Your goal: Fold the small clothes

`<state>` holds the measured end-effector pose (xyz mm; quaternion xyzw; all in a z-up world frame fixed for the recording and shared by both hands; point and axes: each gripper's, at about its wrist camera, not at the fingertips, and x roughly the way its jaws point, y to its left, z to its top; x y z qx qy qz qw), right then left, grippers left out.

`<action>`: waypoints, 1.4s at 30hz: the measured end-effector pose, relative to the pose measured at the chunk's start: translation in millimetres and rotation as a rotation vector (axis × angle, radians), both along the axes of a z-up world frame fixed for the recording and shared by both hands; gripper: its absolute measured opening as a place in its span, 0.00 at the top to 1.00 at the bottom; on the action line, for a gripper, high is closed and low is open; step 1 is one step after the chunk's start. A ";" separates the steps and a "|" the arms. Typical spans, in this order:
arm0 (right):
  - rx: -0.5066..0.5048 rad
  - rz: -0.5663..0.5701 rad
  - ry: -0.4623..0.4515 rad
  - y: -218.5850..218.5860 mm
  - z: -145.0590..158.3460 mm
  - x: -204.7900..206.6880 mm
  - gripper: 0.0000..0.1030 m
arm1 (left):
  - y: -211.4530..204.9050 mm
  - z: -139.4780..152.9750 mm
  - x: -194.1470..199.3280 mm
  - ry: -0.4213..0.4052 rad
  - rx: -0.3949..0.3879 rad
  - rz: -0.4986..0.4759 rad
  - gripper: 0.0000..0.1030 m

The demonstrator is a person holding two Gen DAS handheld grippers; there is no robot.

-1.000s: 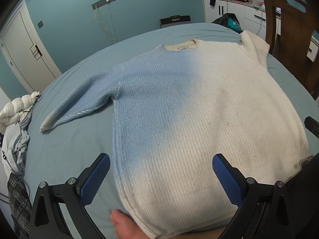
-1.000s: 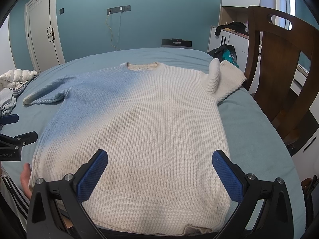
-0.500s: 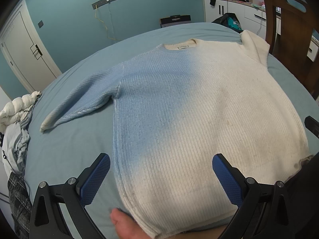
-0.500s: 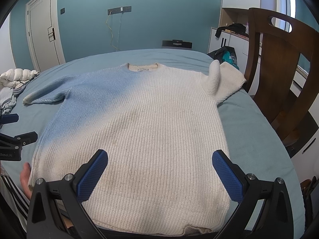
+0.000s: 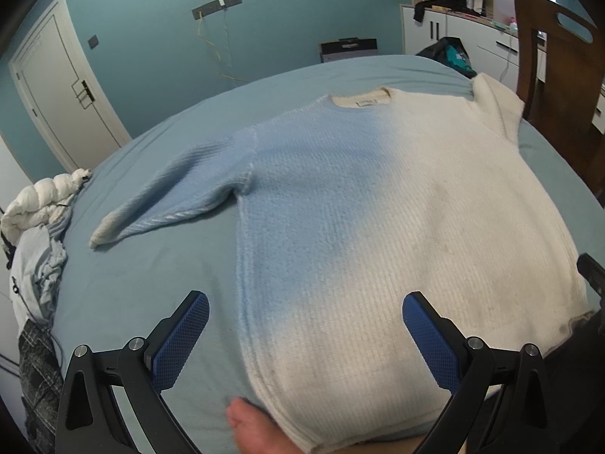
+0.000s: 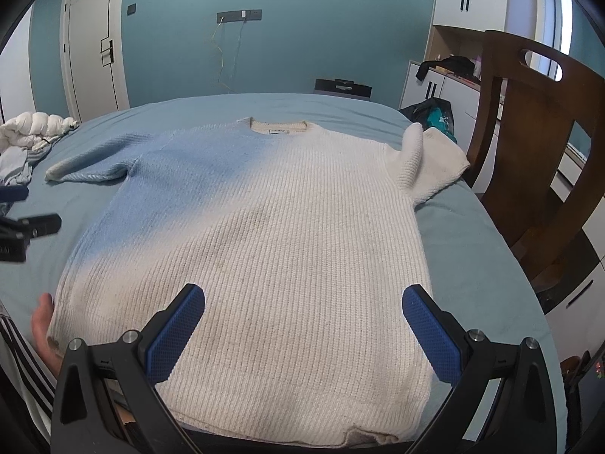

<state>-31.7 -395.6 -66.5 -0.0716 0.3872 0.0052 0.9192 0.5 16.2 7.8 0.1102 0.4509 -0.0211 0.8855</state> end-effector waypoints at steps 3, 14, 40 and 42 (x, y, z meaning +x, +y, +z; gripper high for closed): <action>0.003 0.008 0.006 1.8 -2.4 1.3 0.01 | 9.2 5.2 6.5 0.010 -0.014 -0.006 0.00; 0.000 0.024 0.005 4.7 -4.8 4.6 0.01 | 144.7 2.5 72.1 0.080 -0.003 0.185 0.00; -0.093 0.004 0.121 21.1 -25.4 32.9 0.01 | 562.6 -154.8 214.4 0.190 -0.855 1.201 0.28; -0.109 0.004 0.142 22.5 -28.1 35.2 0.01 | 567.1 -162.2 220.0 0.167 -0.819 1.240 0.33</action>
